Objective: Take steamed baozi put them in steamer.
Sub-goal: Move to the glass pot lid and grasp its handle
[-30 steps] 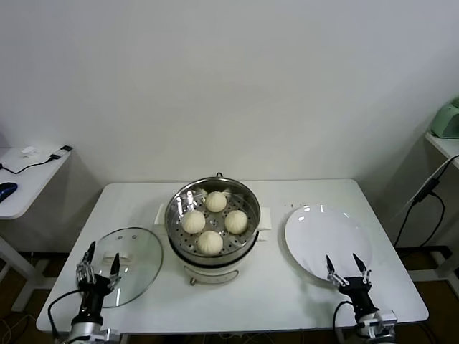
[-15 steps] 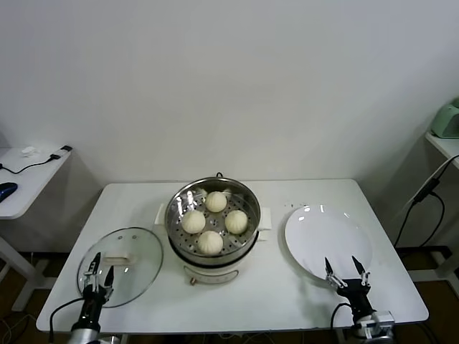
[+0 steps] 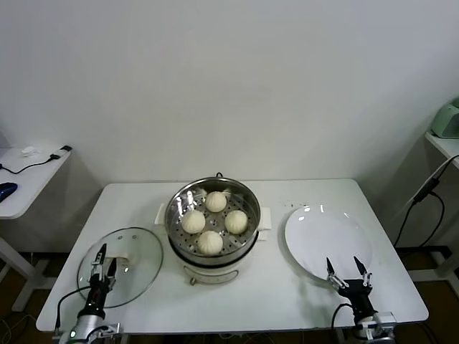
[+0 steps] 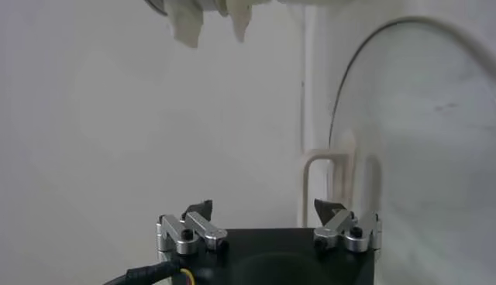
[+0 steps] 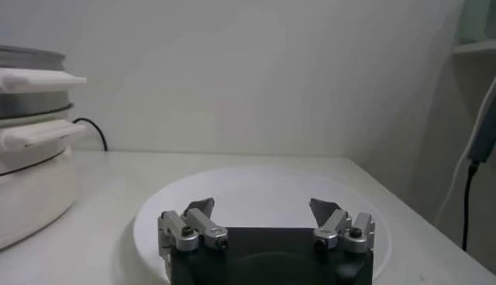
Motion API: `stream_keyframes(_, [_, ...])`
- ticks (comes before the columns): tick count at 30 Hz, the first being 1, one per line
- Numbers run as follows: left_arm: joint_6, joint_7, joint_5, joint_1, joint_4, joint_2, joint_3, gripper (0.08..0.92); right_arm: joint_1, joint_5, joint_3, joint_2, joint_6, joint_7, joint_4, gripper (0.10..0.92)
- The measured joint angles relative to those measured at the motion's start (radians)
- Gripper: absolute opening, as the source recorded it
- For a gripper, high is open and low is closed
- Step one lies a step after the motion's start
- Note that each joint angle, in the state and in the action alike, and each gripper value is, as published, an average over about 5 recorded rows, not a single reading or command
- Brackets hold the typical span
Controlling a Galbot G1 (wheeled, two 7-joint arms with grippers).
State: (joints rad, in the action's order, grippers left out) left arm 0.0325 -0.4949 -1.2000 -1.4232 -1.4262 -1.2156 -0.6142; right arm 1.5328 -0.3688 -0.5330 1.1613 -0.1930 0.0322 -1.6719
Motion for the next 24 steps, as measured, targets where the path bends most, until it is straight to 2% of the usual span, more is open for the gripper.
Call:
stream_keyframes(6, [-0.002, -0.001, -0.003, 0.033, 0.035, 0.012, 0.012, 0.822, -0.004, 0.006, 0.004, 0.003, 0.002, 0.001, -0.004, 0.823])
stream_keyframes(9, [-0.003, -0.004, -0.004, 0.041, 0.053, 0.017, 0.015, 0.795, -0.002, 0.01, 0.005, 0.003, 0.003, 0.001, -0.005, 0.823])
stream_keyframes(24, [-0.011, -0.023, 0.006, 0.064, 0.103, 0.009, 0.026, 0.375, -0.007, 0.037, 0.025, 0.007, 0.01, 0.006, -0.016, 0.823])
